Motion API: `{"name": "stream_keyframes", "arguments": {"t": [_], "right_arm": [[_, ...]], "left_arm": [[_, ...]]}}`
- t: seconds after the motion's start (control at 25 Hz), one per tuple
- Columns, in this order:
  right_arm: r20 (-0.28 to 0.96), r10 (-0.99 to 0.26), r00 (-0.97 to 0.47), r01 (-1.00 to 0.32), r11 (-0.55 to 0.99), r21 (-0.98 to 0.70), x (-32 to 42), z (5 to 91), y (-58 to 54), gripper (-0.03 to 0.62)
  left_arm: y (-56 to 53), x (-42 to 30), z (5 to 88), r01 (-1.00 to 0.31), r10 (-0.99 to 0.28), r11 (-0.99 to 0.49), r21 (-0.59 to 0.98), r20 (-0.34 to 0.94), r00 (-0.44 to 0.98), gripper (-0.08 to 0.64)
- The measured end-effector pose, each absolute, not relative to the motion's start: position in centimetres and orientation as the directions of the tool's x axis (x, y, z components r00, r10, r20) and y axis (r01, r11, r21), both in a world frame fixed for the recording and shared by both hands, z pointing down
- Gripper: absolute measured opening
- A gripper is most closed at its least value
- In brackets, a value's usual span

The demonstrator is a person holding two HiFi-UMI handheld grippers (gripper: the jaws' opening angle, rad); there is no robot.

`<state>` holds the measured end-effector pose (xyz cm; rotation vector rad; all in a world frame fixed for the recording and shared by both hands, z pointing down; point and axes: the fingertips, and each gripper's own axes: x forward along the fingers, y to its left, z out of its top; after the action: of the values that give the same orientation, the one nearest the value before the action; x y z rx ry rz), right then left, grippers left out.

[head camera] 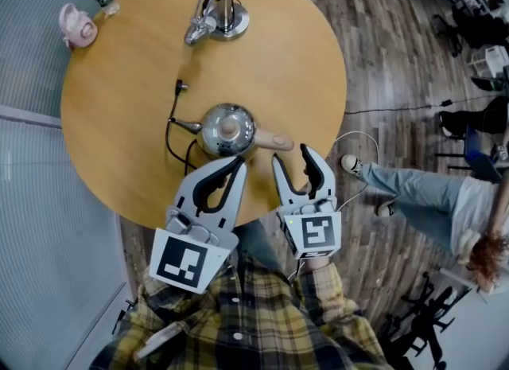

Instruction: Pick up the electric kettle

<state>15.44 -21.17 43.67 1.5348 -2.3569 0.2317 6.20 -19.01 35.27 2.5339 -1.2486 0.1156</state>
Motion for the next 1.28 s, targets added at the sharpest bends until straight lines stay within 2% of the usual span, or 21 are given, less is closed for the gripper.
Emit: {"name": "stream_keyframes", "arguments": {"t": [0.64, 1.12, 1.28], "right_arm": [[0.337, -0.879, -0.339, -0.923, 0.380, 0.064, 15.8, 49.8, -23.6, 0.221], [0.293, -0.912, -0.287, -0.947, 0.316, 0.053, 15.9, 51.3, -27.0, 0.215], [0.317, -0.912, -0.262, -0.956, 0.289, 0.041, 15.7, 51.3, -27.5, 0.183]], "left_arm": [[-20.4, 5.5, 39.0, -0.788, -0.754, -0.543, 0.289, 0.243, 0.610, 0.003], [-21.5, 4.2, 39.8, -0.794, -0.761, -0.530, 0.299, 0.246, 0.600, 0.003], [-21.3, 4.2, 39.7, -0.792, -0.760, -0.533, 0.297, 0.244, 0.603, 0.003]]}}
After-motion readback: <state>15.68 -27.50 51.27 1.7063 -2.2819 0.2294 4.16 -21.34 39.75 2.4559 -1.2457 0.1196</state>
